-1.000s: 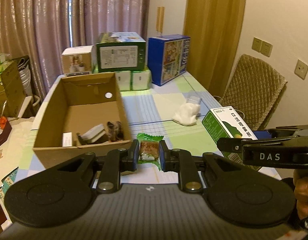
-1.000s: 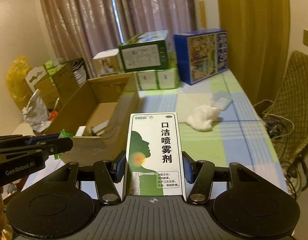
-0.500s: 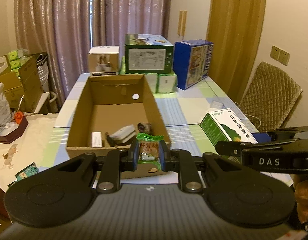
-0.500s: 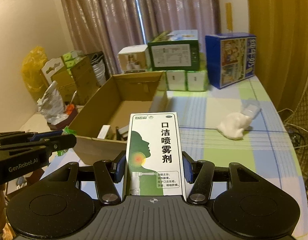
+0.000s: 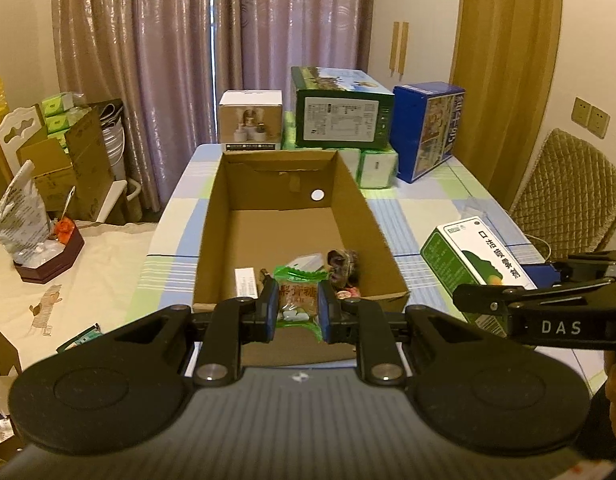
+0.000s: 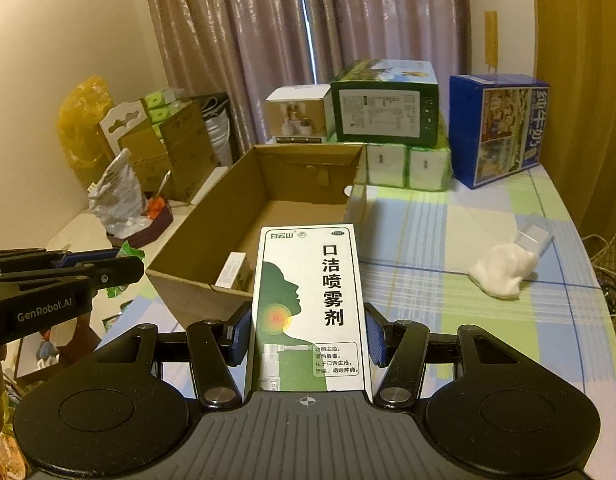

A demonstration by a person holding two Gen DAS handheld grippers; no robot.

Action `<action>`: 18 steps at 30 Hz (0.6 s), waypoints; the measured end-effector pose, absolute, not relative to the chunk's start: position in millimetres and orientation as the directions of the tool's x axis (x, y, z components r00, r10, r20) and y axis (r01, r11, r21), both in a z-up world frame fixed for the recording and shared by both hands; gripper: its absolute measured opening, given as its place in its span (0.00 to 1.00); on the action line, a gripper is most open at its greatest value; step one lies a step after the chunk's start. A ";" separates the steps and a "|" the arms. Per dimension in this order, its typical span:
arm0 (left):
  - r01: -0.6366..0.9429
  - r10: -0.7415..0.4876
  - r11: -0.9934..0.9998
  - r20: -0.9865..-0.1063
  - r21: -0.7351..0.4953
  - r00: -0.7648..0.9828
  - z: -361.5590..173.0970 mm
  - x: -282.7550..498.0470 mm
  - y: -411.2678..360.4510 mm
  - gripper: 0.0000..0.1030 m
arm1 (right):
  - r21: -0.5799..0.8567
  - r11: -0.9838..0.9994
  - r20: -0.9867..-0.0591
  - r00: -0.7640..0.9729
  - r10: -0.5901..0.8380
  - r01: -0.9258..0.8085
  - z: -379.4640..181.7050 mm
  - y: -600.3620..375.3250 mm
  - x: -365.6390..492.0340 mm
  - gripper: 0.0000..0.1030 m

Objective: Organize objects
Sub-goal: 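Carry the candy and spray box toward the cardboard box with both grippers, then drop the candy from the left gripper while the right lowers the spray box into the box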

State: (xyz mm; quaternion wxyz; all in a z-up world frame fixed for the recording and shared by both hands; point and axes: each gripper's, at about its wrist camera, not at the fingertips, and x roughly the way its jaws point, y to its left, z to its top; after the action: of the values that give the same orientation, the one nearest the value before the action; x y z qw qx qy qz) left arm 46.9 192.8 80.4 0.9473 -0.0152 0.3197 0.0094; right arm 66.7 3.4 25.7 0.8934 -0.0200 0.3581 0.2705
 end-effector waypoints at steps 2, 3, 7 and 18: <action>-0.031 0.013 0.999 -0.607 -0.019 0.794 80.5 48.3 195.9 0.16 | 0.156 0.850 -0.651 0.595 0.471 -0.503 24.9 7.1 68.3 0.51; -0.033 0.014 0.999 -0.608 -0.020 0.794 80.2 49.6 197.3 0.16 | 0.155 0.848 -0.652 0.593 0.473 -0.506 24.5 8.7 69.6 0.51; -0.035 0.011 0.999 -0.615 -0.027 0.788 77.9 57.4 204.4 0.16 | 0.154 0.844 -0.651 0.590 0.478 -0.514 24.0 15.0 76.9 0.51; -0.024 0.026 1.000 -0.624 0.012 0.781 79.4 103.8 228.9 0.16 | 0.227 0.816 -0.624 0.564 0.541 -0.532 38.0 43.3 127.5 0.51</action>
State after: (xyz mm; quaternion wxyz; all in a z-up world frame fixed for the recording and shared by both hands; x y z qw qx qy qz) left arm 103.8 228.9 79.4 0.9437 0.0019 0.3306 0.0132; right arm 127.5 43.3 38.0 0.8843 0.0063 0.3548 0.3036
